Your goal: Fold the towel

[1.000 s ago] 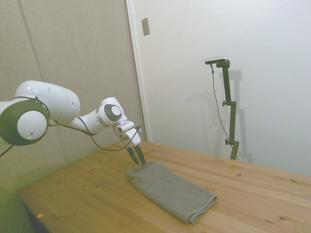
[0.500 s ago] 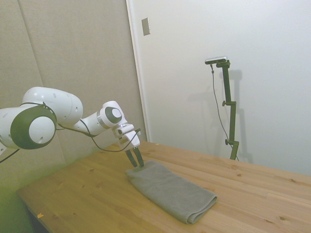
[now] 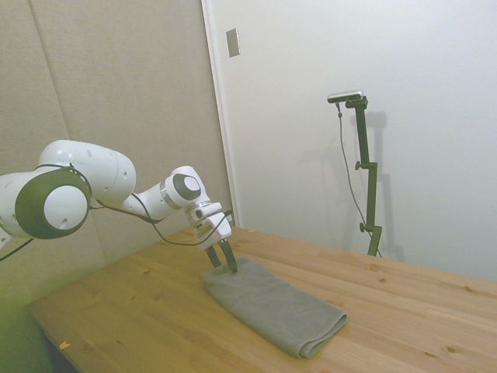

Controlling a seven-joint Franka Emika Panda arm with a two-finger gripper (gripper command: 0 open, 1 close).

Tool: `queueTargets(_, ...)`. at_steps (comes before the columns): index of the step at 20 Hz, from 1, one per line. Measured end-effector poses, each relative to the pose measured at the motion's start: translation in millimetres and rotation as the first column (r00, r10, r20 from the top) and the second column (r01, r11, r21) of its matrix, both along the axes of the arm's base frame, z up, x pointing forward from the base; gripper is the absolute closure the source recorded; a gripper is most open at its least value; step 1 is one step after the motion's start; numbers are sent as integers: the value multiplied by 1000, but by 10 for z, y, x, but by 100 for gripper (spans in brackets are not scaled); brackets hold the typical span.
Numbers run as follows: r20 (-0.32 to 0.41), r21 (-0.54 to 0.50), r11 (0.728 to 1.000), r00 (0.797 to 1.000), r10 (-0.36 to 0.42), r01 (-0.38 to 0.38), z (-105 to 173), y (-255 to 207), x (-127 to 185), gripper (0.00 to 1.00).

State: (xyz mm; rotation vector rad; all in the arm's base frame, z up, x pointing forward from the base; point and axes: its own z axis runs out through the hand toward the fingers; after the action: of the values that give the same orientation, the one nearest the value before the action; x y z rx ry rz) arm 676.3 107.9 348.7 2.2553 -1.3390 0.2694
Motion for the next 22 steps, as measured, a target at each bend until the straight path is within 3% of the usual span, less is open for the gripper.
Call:
queueTargets(2,-2,-6,1000,1000,10,-10,-5,-23,-4,0)
queueTargets(3,-3,-6,1000,1000,15,-15,-7,-30,-6,100)
queueTargets(11,45,23,999,998,48,-49,14,-93,-46,100)
queueTargets(22,36,25,998,998,49,-50,-46,-118,-87,100)
